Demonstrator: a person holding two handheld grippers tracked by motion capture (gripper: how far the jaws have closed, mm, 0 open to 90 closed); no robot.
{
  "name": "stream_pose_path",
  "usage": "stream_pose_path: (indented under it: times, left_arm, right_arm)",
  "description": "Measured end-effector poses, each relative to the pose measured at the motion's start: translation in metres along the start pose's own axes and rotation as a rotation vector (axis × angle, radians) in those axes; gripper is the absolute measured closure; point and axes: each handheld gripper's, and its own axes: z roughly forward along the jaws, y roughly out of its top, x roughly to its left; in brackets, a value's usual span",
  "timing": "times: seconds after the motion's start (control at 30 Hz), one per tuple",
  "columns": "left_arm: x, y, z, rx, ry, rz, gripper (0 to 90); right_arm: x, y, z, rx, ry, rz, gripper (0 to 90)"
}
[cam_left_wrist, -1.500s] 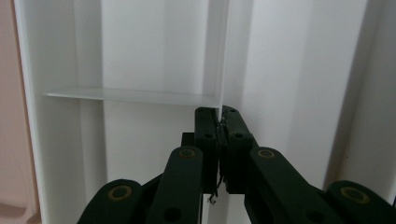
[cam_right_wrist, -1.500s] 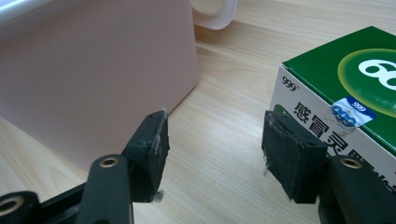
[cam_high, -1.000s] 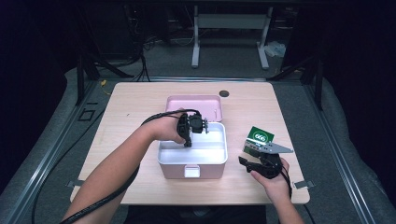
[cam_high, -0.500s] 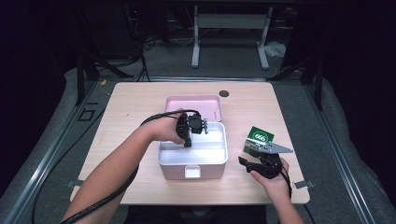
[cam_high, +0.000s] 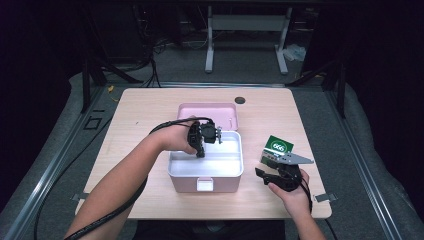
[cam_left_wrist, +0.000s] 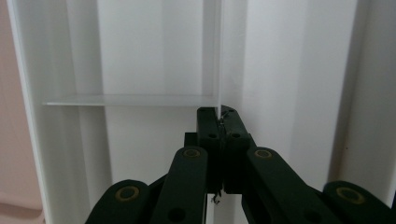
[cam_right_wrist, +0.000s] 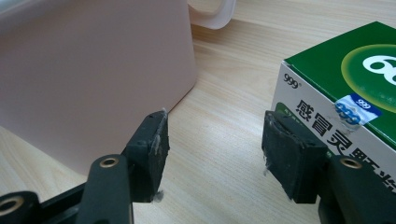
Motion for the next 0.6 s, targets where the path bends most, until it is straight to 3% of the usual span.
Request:
stream_pose_path:
  times: [0.43, 0.6]
  left_arm:
    - [0.000, -0.003, -0.012, -0.019, 0.006, -0.004, 89.3]
    - [0.000, -0.008, -0.028, -0.028, 0.035, -0.016, 89.3]
  right_arm:
    - [0.001, 0.000, 0.000, -0.002, 0.000, 0.002, 41.1]
    - [0.000, 0.000, 0.000, -0.002, -0.002, 0.003, 41.1]
